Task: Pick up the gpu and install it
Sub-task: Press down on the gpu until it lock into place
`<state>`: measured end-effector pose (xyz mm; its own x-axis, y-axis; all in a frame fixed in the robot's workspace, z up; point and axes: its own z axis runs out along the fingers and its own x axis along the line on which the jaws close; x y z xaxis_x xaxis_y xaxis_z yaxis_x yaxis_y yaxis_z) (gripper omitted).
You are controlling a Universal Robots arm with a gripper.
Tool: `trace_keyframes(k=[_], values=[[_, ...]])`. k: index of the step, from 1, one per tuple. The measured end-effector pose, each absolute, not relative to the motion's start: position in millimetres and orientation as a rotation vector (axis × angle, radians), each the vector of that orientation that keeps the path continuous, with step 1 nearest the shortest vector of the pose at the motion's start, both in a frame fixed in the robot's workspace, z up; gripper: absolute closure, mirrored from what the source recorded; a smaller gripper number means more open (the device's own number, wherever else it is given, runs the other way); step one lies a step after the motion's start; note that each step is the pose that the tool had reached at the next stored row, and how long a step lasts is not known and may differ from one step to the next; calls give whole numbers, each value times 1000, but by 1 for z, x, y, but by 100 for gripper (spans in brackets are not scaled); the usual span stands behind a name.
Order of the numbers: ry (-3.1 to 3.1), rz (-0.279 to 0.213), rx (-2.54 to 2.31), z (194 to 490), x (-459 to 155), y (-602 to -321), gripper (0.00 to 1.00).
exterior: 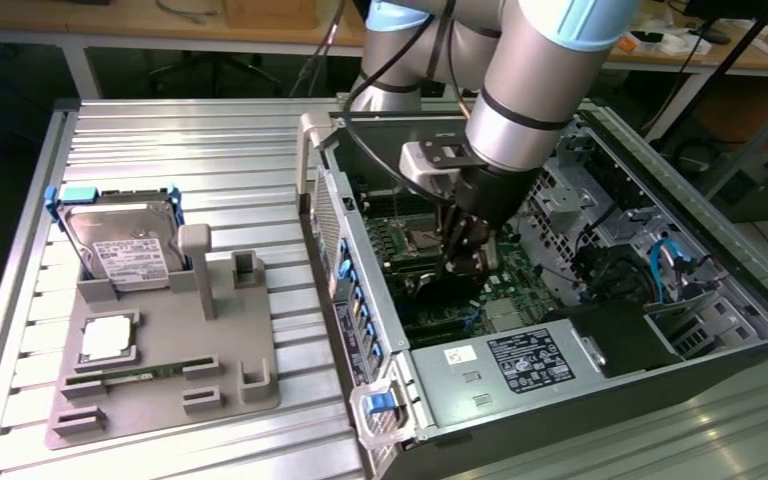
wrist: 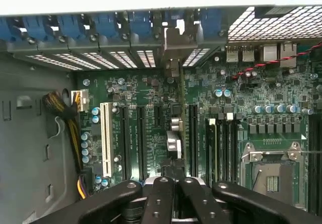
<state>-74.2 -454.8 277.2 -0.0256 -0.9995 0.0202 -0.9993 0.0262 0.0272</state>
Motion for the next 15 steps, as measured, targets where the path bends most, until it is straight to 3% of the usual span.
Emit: trace_keyframes(k=[15], values=[[-2218,-25,2162,283,-80,-455,89]])
